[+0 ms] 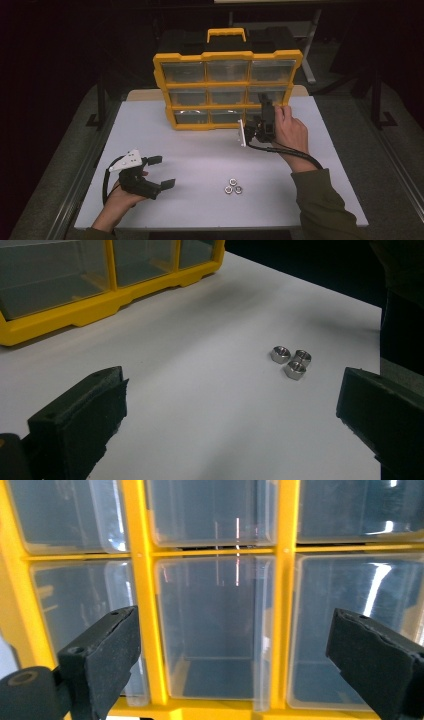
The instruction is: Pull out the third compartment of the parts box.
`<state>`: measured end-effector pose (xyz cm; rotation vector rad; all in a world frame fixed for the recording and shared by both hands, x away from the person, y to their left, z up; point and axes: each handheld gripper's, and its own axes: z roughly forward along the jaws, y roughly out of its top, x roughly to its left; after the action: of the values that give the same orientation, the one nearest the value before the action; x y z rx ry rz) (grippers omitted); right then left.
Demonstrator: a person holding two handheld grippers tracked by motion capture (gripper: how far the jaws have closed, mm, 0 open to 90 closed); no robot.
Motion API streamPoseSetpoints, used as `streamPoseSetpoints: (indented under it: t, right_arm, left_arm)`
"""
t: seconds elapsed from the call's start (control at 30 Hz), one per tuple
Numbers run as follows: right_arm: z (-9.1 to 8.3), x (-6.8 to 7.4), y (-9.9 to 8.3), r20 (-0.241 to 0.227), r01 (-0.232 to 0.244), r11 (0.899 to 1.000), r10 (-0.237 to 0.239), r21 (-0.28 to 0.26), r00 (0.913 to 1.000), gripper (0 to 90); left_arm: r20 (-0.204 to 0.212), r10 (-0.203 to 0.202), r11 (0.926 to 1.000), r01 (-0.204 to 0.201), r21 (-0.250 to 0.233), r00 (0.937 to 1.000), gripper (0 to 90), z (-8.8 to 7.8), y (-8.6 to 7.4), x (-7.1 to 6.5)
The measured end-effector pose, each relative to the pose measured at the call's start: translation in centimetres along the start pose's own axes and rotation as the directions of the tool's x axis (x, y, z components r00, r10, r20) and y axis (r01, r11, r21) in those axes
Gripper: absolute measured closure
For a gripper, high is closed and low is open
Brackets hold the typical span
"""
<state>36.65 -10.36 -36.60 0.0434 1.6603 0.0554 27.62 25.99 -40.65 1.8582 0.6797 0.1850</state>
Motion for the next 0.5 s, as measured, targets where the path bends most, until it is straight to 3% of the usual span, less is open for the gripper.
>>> streamPoseSetpoints:
  t: [0.5]
  right_arm:
    - [0.2,-1.8,-0.3,0.052,-0.005,1.000,0.004,0.011,0.9986,7.0]
  left_arm:
    - [0.002,0.004,1.0000,-0.004,0.001,1.0000,0.0,0.0,0.0,0.0]
